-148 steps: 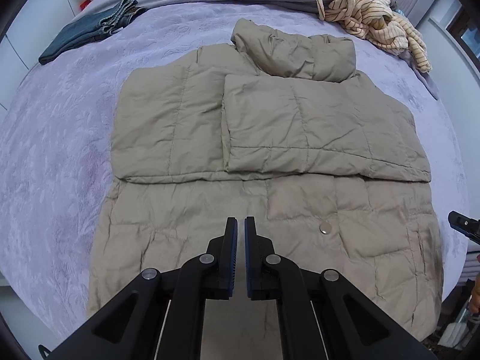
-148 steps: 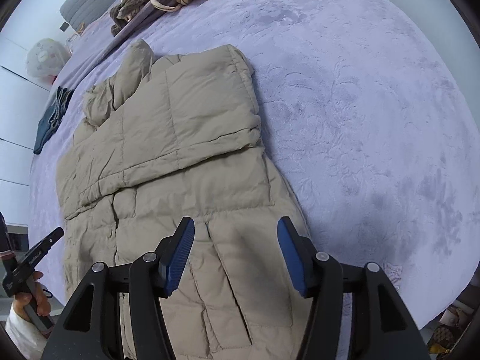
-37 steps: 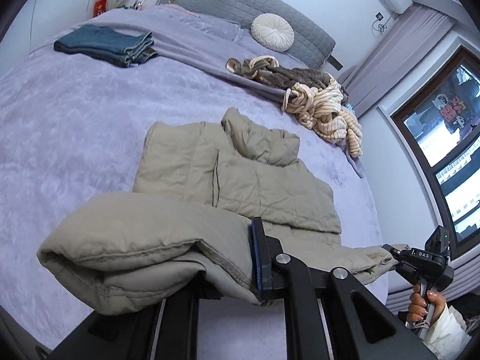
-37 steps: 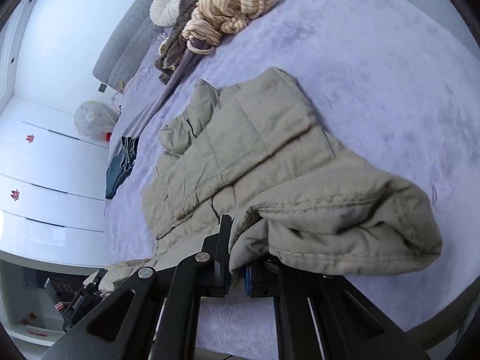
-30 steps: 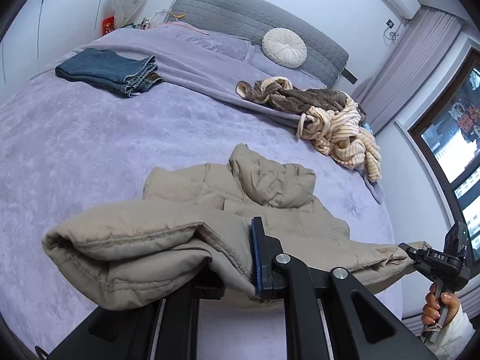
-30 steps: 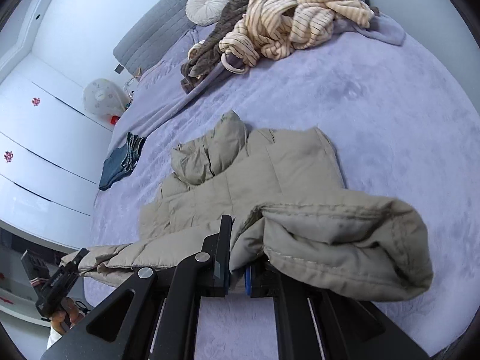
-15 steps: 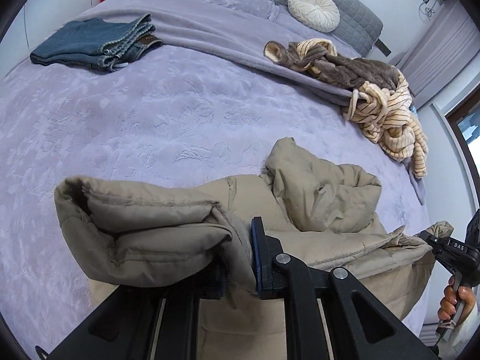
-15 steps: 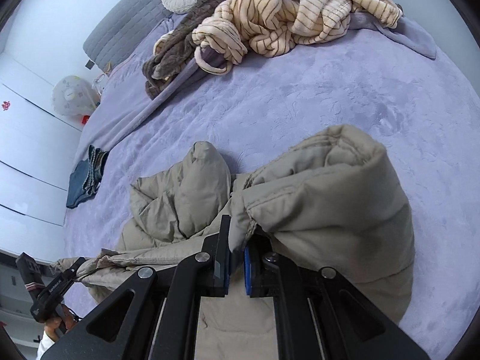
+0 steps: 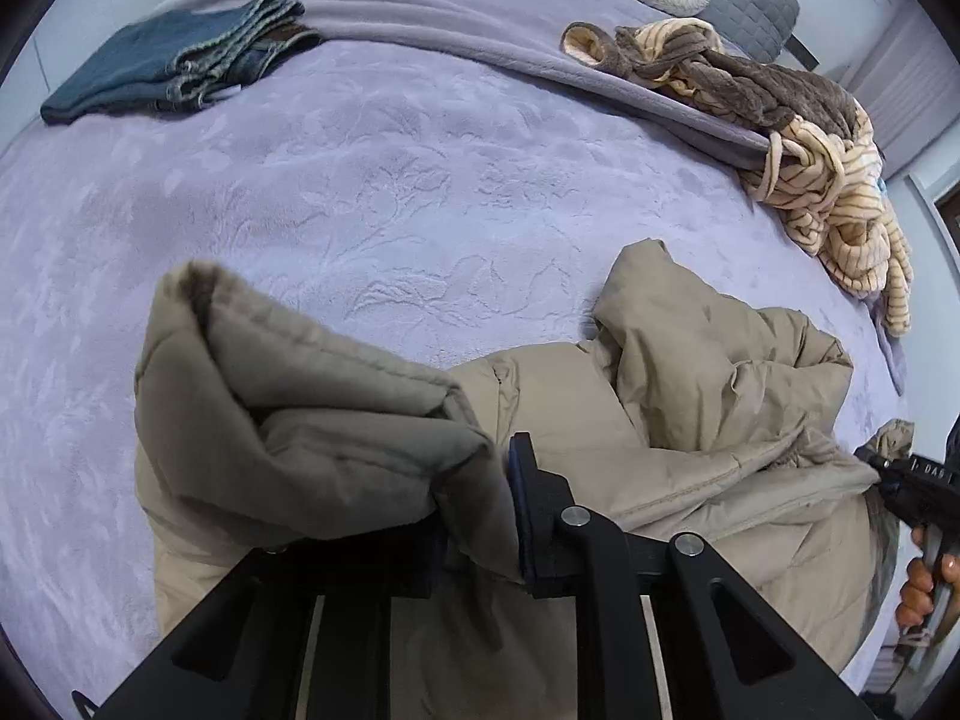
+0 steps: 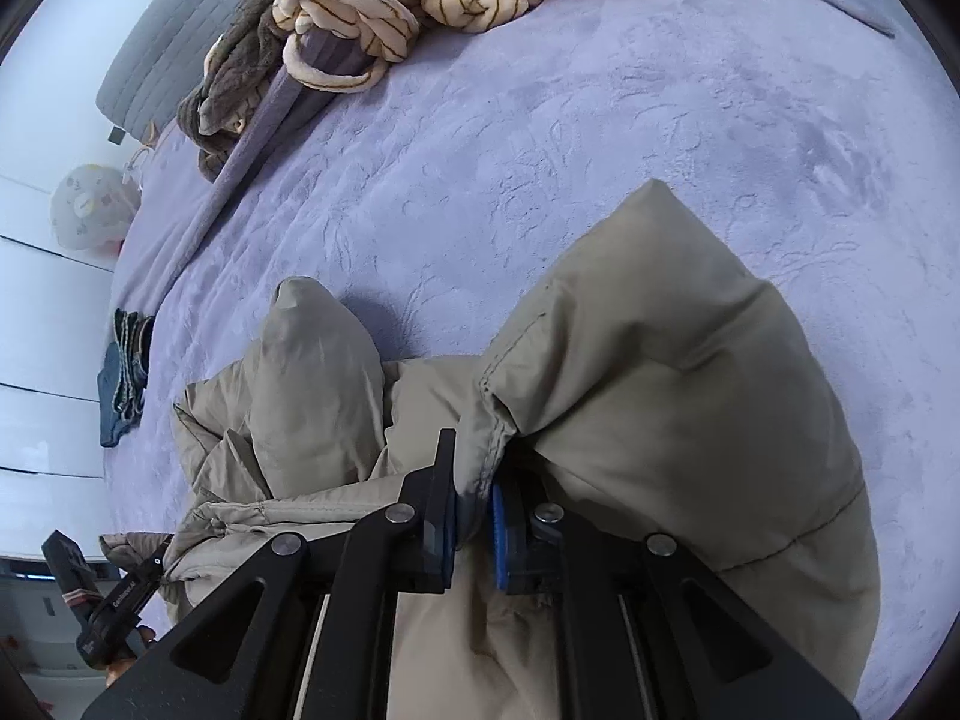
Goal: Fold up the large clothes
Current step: 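Carry the hem over toward the collar with both grippers, then release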
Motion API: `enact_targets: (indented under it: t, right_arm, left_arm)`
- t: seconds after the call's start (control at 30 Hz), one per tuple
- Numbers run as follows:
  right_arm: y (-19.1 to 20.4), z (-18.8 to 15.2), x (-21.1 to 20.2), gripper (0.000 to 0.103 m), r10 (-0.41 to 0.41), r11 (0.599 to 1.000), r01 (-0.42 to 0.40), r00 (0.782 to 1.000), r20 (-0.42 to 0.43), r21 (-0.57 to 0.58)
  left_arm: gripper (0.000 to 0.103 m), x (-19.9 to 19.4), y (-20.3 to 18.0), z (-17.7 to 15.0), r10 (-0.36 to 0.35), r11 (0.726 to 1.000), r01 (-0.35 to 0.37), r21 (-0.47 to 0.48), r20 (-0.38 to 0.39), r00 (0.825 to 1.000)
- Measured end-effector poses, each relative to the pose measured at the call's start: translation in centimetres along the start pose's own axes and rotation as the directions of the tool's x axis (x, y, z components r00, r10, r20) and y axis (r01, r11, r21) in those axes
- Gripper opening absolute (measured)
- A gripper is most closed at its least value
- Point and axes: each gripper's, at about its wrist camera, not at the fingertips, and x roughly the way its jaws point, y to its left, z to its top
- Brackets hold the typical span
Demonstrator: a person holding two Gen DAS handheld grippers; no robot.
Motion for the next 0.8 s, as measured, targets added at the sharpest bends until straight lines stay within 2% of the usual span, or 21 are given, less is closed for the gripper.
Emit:
enact_targets:
  t: [0.03,0.07,0.1,0.13,0.2,0.23,0.27,0.3,0.33,0.37,0.4,0.43,0.53,0.6,0.7,0.8]
  right_arm:
    - [0.1,-0.1,-0.4,0.025,0.015,1.000,-0.015,1.000,0.002,-0.008]
    - [0.3,-0.2,-0.9,0.051,0.030,0.999,-0.030,1.000,0.007,-0.016]
    - [0.5,-0.2,-1.6,0.078,0.044,0.999,-0.043,0.999,0.019,-0.026]
    - [0.8,-0.4,-2.3,0.081,0.052,0.998,-0.050,0.998,0.040,-0.039]
    - [1.5,-0.7,-3.5,0.081,0.050,0.996,-0.046,0.997,0.057,-0.071]
    - [1.8,-1.0,-3.9,0.080,0.050,0.996,-0.045,0.997,0.062,-0.082]
    - [2.1,-1.3,-4.1,0.069,0.055,0.994,-0.048,0.996,0.064,-0.094]
    - [2.7,-1.8,-4.0,0.045,0.059,0.992,-0.053,0.997,0.052,-0.115]
    - [3.3,-2.4,-3.6,0.032,0.063,0.988,-0.058,0.998,0.030,-0.141]
    - [4.0,-3.2,-2.8,0.019,0.072,0.983,-0.070,0.997,0.001,-0.172]
    - [4.8,-3.8,-1.9,0.017,0.075,0.976,-0.078,0.997,-0.021,-0.204]
    - [5.7,-4.5,-0.7,0.016,0.059,0.967,-0.068,0.997,-0.041,-0.247]
    - [7.1,-5.7,2.9,0.016,0.009,0.950,-0.028,0.998,-0.062,-0.311]
    - [7.0,-5.3,4.6,0.010,-0.029,0.948,0.013,0.999,-0.045,-0.318]
    - [6.5,-4.0,6.5,0.000,-0.025,0.952,0.010,0.999,-0.045,-0.307]
    - [6.4,-2.9,7.2,0.000,-0.013,0.953,-0.008,0.998,-0.068,-0.302]
  left_arm:
    - [0.040,-0.8,-0.2,-0.2,0.004,1.000,-0.005,0.019,0.022,1.000]
    - [0.073,-1.6,-0.3,-0.4,0.015,0.999,-0.016,0.033,0.051,0.999]
    - [0.093,-2.6,-0.5,-0.7,0.042,0.998,-0.046,0.044,0.095,0.995]
    - [0.093,-3.5,-0.6,-0.8,0.060,0.996,-0.068,0.056,0.137,0.989]
    - [0.093,-4.4,-0.7,-0.7,0.061,0.995,-0.073,0.075,0.149,0.987]
    - [0.093,-4.5,-0.6,-0.6,0.051,0.996,-0.062,0.070,0.147,0.988]
    - [0.089,-4.6,-0.7,-0.6,0.032,0.997,-0.042,0.063,0.150,0.988]
    - [0.072,-4.4,-1.0,-0.6,-0.010,0.998,0.000,0.067,0.143,0.990]
    - [0.063,-3.9,-1.5,-0.6,-0.060,0.996,0.051,0.079,0.118,0.991]
    - [0.050,-3.1,-2.3,-0.8,-0.098,0.992,0.090,0.091,0.091,0.991]
    - [0.041,-2.2,-3.1,-1.1,-0.121,0.987,0.113,0.110,0.071,0.990]
    - [0.039,-1.3,-4.1,-1.5,-0.126,0.984,0.117,0.133,0.058,0.990]
    - [0.039,1.8,-6.4,-2.3,-0.077,0.981,0.067,0.181,0.052,0.996]
    - [0.039,3.9,-6.7,-2.3,-0.038,0.984,0.027,0.176,0.059,0.998]
    - [0.039,5.8,-6.4,-1.4,-0.027,0.988,0.017,0.155,0.062,0.998]
    - [0.039,6.5,-6.3,-0.4,-0.032,0.985,0.023,0.170,0.049,0.998]
